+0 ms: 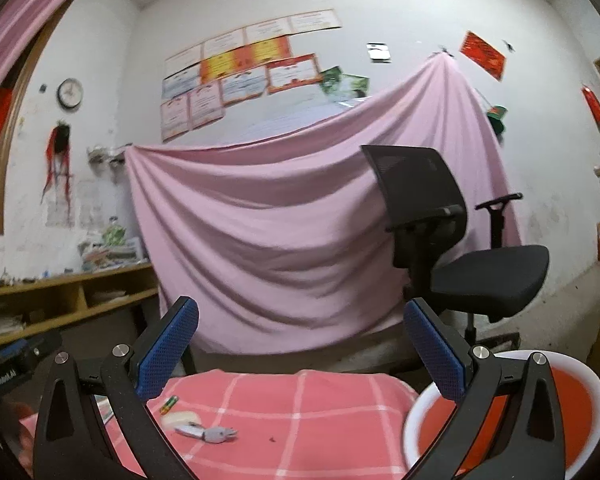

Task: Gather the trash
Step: 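Move both grippers back over the table toward the sachet and foil wrapper, then grasp the white sachet with the left gripper while the right grasps the grey foil wrapper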

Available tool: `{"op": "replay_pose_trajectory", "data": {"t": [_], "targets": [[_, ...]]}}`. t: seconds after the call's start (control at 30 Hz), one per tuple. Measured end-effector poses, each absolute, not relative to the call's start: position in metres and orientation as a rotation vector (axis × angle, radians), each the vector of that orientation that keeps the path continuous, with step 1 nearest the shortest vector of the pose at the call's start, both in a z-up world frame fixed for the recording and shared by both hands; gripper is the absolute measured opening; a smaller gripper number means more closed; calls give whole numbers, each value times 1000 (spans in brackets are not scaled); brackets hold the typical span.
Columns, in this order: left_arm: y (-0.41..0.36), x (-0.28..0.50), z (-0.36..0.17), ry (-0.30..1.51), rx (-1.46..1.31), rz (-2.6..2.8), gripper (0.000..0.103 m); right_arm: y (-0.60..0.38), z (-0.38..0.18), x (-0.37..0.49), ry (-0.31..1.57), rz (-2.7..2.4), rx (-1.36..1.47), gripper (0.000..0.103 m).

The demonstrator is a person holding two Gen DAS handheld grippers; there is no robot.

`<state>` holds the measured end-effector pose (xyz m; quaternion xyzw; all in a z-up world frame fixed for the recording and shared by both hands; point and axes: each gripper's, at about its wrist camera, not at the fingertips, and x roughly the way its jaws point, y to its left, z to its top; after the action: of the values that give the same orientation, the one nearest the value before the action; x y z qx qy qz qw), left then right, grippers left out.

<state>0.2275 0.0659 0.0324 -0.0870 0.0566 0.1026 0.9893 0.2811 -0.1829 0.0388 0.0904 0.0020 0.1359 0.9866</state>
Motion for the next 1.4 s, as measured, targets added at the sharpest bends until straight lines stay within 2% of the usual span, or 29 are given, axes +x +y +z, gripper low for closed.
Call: {"op": "replay_pose_trajectory", "data": {"t": [0.3, 0.53, 0.97, 1.13, 1.2, 1.27, 1.4], "targets": [[107, 224, 8, 193, -138, 213, 101, -128, 30, 290, 50, 362, 72, 103], [119, 254, -12, 372, -154, 201, 101, -97, 19, 303, 123, 411, -85, 103], [119, 311, -41, 636, -170, 114, 99, -80, -11, 366, 417, 526, -84, 103], [118, 323, -49, 710, -175, 86, 85, -65, -26, 381, 556, 587, -125, 95], [118, 329, -53, 744, -176, 85, 73, -61, -31, 384, 596, 603, -139, 88], [119, 333, -58, 774, -184, 88, 65, -56, -36, 388, 639, 621, -154, 84], [127, 337, -66, 818, -213, 110, 60, -48, -43, 392, 709, 670, -176, 79]]}}
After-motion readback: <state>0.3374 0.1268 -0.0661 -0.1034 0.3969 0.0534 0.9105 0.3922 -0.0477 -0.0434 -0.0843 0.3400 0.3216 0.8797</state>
